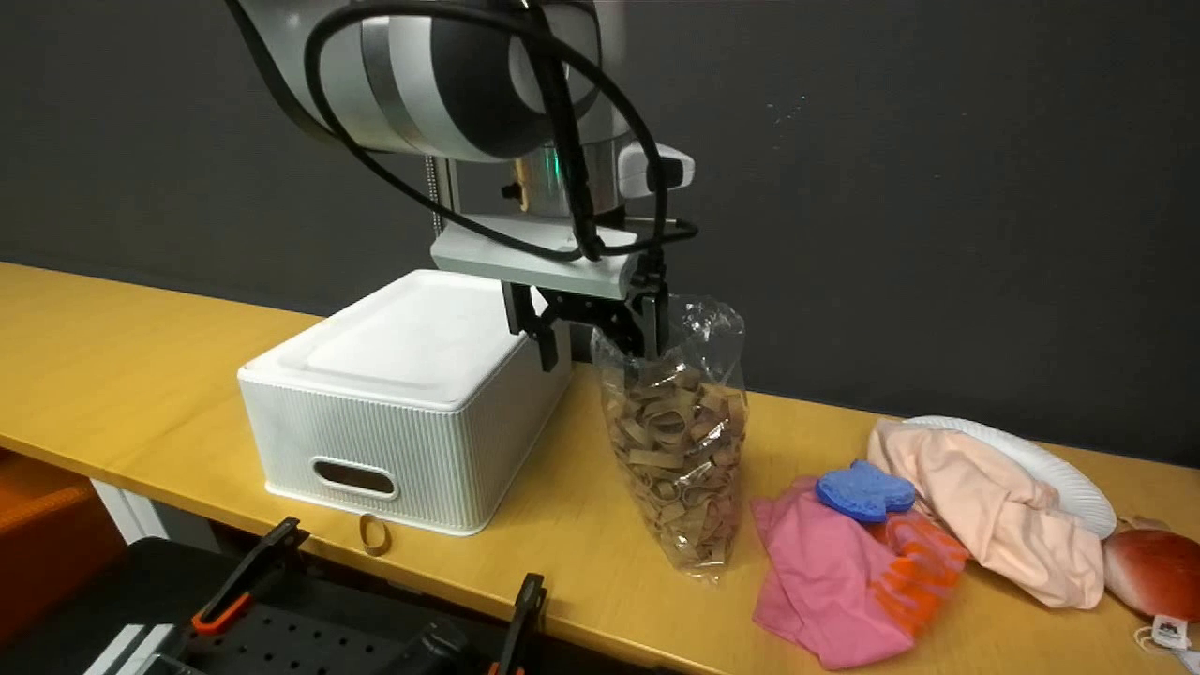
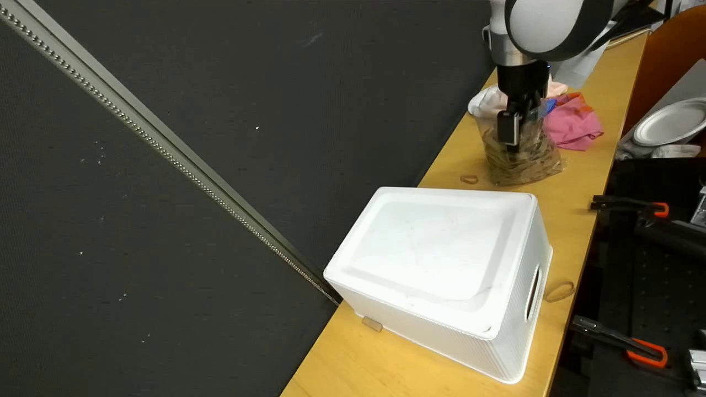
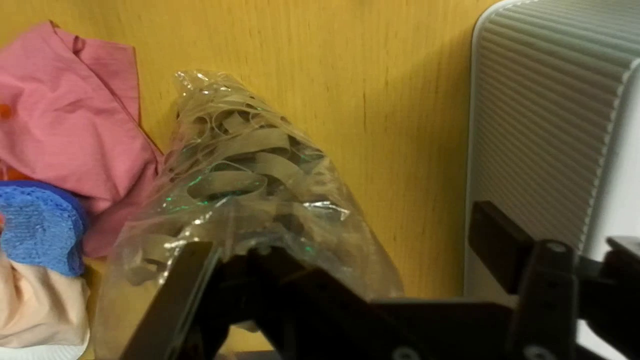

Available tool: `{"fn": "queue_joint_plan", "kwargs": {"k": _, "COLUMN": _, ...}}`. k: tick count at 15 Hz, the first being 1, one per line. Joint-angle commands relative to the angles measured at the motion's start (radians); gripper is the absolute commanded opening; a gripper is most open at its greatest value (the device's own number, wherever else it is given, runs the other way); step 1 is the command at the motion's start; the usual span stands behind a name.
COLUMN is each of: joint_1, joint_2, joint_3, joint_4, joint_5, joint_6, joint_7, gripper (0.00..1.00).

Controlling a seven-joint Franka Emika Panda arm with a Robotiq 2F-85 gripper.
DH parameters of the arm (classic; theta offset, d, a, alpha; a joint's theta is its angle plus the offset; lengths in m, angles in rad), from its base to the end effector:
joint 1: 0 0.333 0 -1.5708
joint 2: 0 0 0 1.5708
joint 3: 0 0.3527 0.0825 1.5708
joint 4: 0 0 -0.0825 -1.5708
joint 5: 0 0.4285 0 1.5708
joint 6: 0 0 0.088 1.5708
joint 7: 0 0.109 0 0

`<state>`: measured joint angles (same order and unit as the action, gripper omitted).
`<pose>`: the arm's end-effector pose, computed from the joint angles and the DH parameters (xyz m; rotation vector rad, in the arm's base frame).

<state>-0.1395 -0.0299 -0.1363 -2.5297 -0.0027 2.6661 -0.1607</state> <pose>0.4805 -0.1357 0.3011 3.0930 -0.1751 0.2525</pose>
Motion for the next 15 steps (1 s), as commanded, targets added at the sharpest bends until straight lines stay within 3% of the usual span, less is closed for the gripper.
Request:
{"fn": "queue_joint_plan", "kwargs": {"k": 1, "joint_1": -0.004, "joint_2": -0.015, "joint_3": -0.011, "joint_4": -0.023, "joint_5": 0.020, "joint_6": 0.038, "joint_7": -0.032, "gripper": 0.58}}
{"fn": "queue_joint_plan", "kwargs": {"k": 7, "joint_1": -0.005, "joint_2": -0.024, "joint_3": -0.013, "joint_4": -0.039, "joint_5": 0.020, "joint_6": 0.058, "joint_7": -0.029, "gripper": 0.12}}
{"fn": "queue_joint_plan", "kwargs": {"k": 9, "joint_1": -0.006, "joint_2": -0.027, "joint_3": -0.015, "joint_4": -0.042, "joint_5": 0.021, "joint_6": 0.063, "joint_7": -0.030, "gripper": 0.00}}
{"fn": "queue_joint_plan", "kwargs": {"k": 15, "joint_1": -0.003, "joint_2": -0.023, "joint_3": -0.014, "joint_4": -0.017, "joint_5": 0.013, "joint_6": 0.055, "joint_7": -0.011, "gripper": 0.00}}
